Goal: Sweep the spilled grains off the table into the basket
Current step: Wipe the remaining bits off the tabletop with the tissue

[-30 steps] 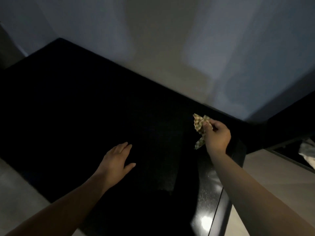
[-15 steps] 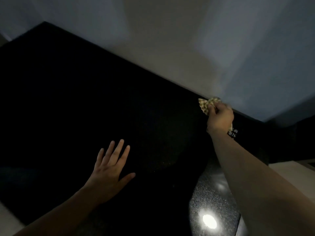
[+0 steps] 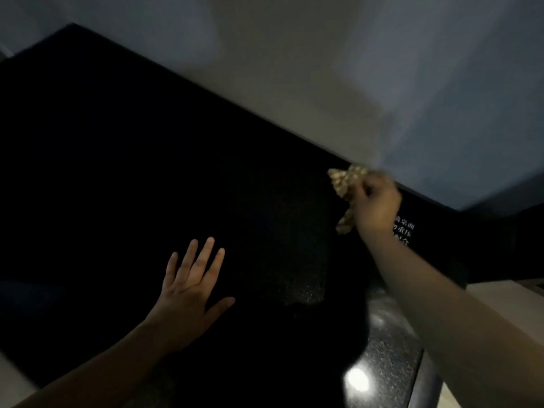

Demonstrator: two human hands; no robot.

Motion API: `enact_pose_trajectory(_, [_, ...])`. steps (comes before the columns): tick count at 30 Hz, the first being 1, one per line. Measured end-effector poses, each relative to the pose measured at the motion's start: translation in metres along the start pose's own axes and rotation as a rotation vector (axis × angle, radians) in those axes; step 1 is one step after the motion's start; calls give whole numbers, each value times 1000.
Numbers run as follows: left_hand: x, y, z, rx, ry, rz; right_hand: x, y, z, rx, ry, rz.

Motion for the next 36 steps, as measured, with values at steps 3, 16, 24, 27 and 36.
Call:
enact_pose_trajectory(3, [0,1,-1,-18,-4,19,35,-4,25,-142,-48,-69])
enact_pose_trajectory(16, [0,-1,-4,-6,-1,4,-45,-27,-25,123,22,-181])
enact_pose_trajectory(24, [1,3,-3,-57,-10,-23,23,-35,17,-98,-170,-68])
enact_pose_trajectory(27, [0,6,-1,-34,28,-87,-26,-48,-4,-5,-55,-126])
enact_pose_trajectory(36, [-3,39,-3,-248,68,-109,-98,-29,-45,172,-96,-169])
Point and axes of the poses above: each hand's wrist, its own x-axis towards the middle knuckle, its own y-axis out of the back of the hand, z = x × y, the point moved 5 cm from there along x, towards the middle knuckle, and after that the axes turned 6 degrees about x, right-handed, at the moved point
